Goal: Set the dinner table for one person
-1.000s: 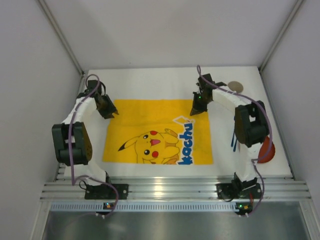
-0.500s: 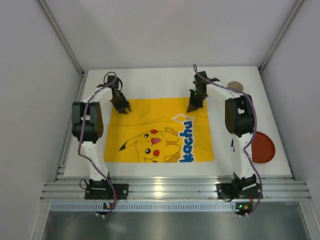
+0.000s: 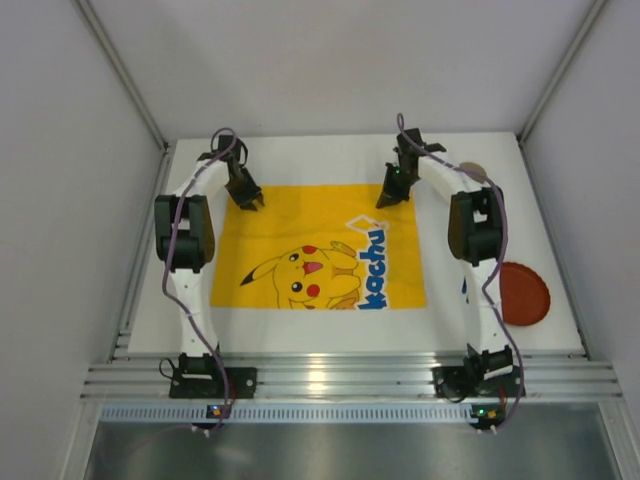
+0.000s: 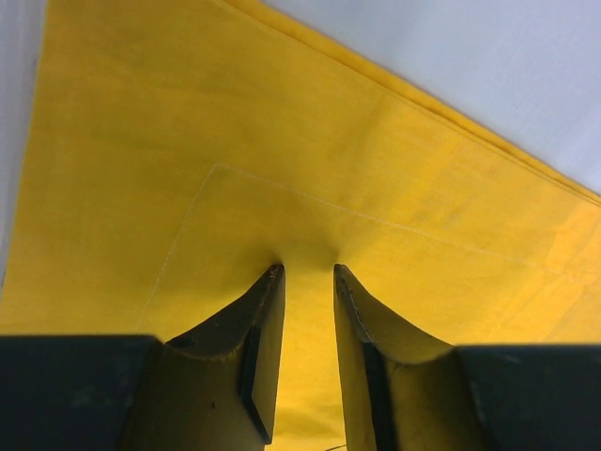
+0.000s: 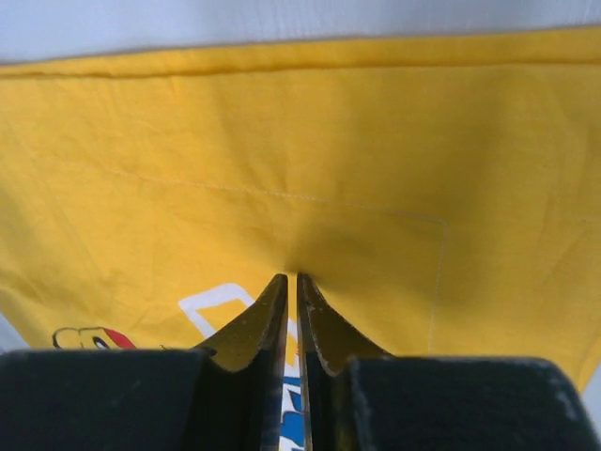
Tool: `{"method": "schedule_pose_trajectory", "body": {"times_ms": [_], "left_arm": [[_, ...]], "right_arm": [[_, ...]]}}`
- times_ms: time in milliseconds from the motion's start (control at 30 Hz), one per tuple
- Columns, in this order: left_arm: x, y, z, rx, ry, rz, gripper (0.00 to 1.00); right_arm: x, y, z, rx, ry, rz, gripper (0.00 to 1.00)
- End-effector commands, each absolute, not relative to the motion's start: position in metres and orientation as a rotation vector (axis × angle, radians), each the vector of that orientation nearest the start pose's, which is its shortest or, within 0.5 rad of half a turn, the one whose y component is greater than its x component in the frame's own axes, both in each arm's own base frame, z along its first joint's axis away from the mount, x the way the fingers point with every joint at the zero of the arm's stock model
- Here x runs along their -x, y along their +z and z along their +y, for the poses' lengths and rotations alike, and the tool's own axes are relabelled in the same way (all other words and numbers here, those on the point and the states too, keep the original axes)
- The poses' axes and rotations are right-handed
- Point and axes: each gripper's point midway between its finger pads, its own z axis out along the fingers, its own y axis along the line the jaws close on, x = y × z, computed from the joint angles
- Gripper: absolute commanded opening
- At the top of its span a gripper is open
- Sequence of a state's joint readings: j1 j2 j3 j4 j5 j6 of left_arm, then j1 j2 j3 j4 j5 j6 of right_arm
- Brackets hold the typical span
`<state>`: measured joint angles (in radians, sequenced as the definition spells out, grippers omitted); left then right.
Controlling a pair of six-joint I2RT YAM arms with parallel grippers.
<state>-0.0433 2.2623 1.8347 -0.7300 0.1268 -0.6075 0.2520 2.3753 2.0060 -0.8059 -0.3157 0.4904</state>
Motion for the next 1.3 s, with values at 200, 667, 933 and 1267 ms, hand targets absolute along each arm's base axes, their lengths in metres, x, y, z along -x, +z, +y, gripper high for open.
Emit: {"method": "schedule_pose_trajectory", "body": {"times_ms": [200, 667, 933, 1267], "left_arm": [[-0.501, 0.128, -0.071, 0.709, -0.445, 2.481, 0.34], [-0.4, 0.19, -0.129, 0.461, -0.529, 2.429, 0.37], [-0.348, 0.198, -0.12, 0.444, -0.509, 2.433, 0.38], [-0.318, 0.203, -0.107, 0.483, -0.468, 2.418, 0.38]], "right_arm": [[-0.496, 0.172, 0.208, -0.101, 0.796, 2.524, 0.71], [-0.478, 0.234, -0.03, -0.645, 0.433, 2.326, 0.95], [-0.484, 0.184, -0.073, -0.768, 0.362, 2.402, 0.94], [-0.485, 0.13, -0.085, -0.796, 0.253, 2.521, 0.62]]}}
